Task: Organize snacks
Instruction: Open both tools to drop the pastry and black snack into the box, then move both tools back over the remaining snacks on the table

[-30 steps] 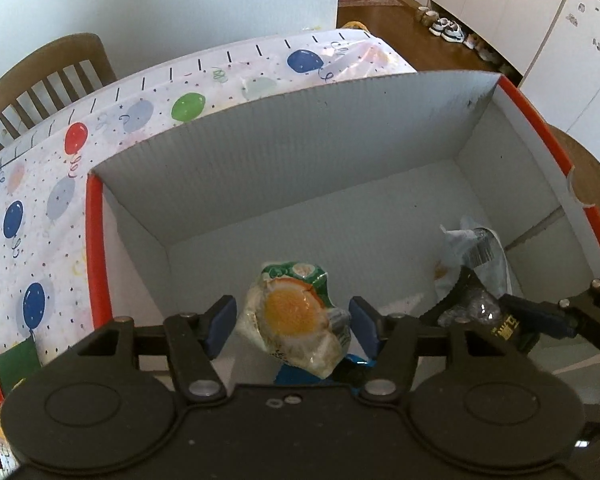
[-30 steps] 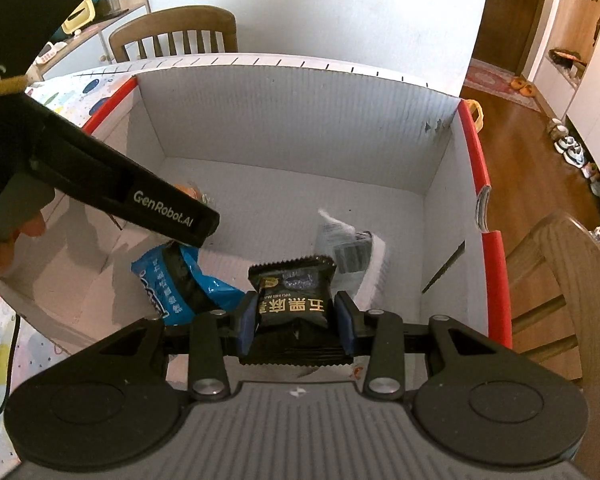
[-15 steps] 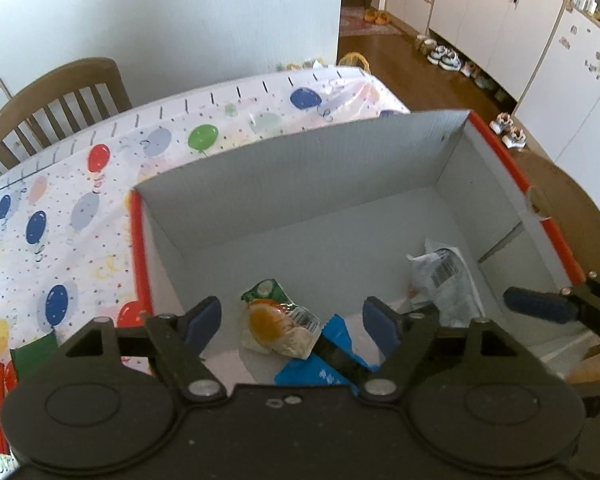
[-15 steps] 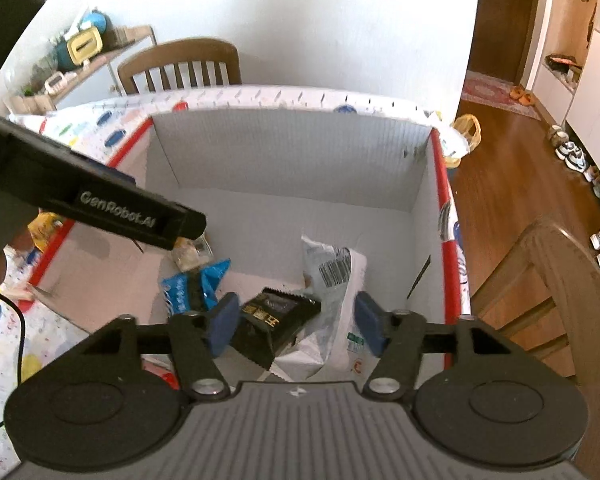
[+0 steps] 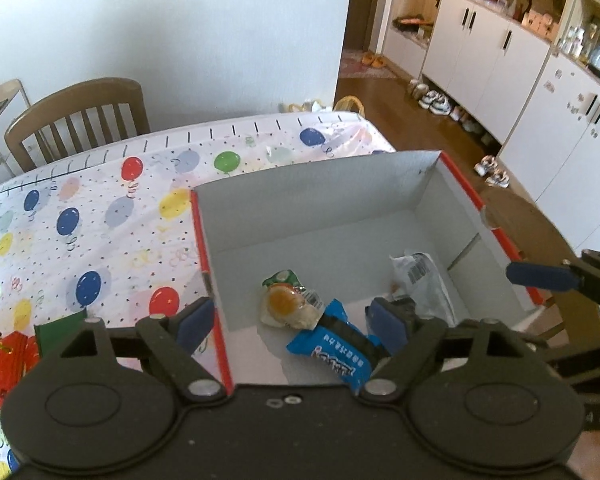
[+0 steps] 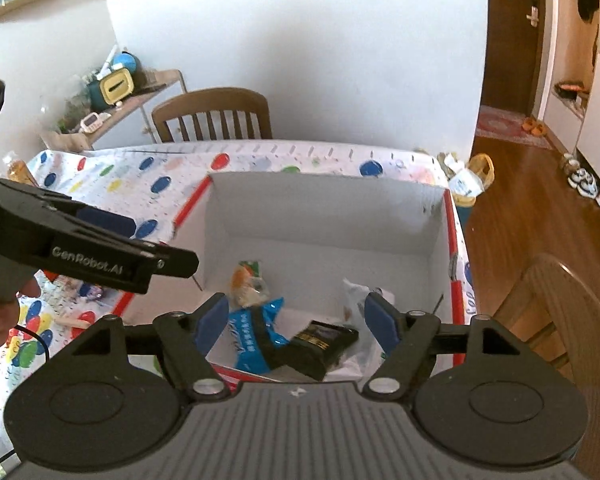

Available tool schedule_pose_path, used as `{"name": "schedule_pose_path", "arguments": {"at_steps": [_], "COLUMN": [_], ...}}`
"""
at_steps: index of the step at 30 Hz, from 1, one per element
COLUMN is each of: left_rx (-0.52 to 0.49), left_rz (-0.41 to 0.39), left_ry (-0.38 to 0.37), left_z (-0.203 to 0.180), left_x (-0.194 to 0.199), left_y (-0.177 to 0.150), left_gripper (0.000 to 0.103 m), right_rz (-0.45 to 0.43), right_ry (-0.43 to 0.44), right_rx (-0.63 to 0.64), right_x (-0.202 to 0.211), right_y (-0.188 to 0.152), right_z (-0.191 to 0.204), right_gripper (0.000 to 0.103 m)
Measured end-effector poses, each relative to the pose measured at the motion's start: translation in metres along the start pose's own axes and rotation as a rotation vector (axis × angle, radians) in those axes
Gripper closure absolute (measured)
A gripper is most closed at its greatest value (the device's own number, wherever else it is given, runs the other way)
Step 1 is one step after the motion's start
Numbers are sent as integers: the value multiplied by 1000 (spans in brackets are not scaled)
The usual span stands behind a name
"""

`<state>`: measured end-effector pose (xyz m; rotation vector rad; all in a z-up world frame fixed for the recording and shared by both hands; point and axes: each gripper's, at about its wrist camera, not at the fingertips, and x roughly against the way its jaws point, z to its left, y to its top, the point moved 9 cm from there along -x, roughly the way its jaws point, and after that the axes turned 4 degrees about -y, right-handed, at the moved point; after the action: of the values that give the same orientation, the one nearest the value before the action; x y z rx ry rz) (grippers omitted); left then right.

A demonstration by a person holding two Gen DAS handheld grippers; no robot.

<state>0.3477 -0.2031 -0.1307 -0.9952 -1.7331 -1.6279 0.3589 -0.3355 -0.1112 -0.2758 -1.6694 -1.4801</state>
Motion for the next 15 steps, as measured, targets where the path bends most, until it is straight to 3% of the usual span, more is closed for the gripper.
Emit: {"name": "schedule_pose_path", "arguments": {"at_steps": [2, 15], "left_rx": [2, -17], "left_rz": [-18, -109], "left_ry": [-5, -49], "left_z": [4, 58], "left_x": [11, 71], "left_y": [-3, -31], "left_gripper": [18, 9], "right_rz": [-15, -58], "right_ry": [3, 43], "right_rx": [8, -15], "right_x": [6, 23], "right_y": [2, 10], "right_z": [9, 91], "right_gripper": [22, 19]}}
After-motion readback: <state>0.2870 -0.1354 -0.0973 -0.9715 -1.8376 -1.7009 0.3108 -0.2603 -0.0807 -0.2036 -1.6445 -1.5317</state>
